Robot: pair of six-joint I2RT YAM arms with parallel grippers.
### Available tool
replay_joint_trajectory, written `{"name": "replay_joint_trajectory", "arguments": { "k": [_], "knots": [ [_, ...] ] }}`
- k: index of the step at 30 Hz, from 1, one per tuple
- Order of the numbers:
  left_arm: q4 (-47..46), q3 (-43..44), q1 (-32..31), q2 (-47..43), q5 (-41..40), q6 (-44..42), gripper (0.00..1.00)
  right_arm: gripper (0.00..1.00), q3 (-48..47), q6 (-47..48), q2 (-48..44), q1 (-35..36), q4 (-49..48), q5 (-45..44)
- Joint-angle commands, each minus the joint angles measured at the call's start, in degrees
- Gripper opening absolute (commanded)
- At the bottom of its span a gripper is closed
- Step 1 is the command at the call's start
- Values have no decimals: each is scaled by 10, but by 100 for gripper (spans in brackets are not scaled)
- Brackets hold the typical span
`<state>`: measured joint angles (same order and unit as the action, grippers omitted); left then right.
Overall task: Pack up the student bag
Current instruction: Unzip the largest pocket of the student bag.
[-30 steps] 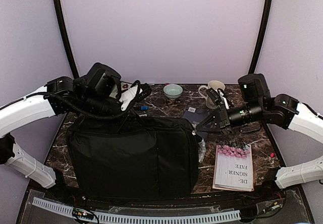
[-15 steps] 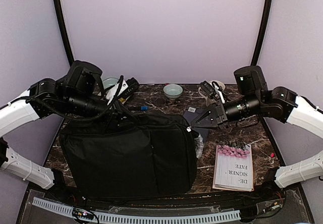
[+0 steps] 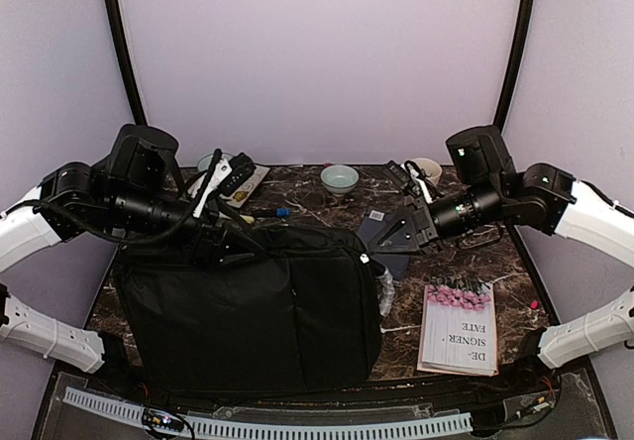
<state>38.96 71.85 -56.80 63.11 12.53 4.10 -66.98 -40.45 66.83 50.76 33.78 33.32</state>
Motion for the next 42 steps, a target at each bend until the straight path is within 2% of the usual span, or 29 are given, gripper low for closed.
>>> {"name": "replay_joint_trajectory", "arguments": {
  "k": [1, 11, 15, 20, 22, 24, 26, 29, 42],
  "knots": [
    [16, -8, -1, -9, 17, 7, 75, 0, -27, 16, 6, 8, -6, -2],
    [7, 36, -10, 45, 28, -22, 77, 0, -37, 25, 15, 12, 2, -5],
    [22, 43, -11, 77, 44, -31, 66, 0, -35, 22, 13, 13, 3, -9],
    [10, 31, -15, 84, 46, -35, 61, 0, -25, 13, 4, 13, -1, -17],
    [7, 25, -16, 84, 45, -38, 53, 0, -22, 10, 0, 12, -1, -19],
    [6, 20, -15, 84, 43, -41, 37, 0, -19, 8, -3, 13, 0, -26],
    [5, 17, -15, 81, 39, -42, 16, 0, -15, 5, -4, 12, 2, -30],
    [-2, 14, -16, 72, 33, -41, 1, 0, -10, 2, -5, 13, 4, -34],
    [-58, -11, -15, -11, -2, -9, 0, 0, -10, 8, -6, 12, 19, -51]
  ]
}}
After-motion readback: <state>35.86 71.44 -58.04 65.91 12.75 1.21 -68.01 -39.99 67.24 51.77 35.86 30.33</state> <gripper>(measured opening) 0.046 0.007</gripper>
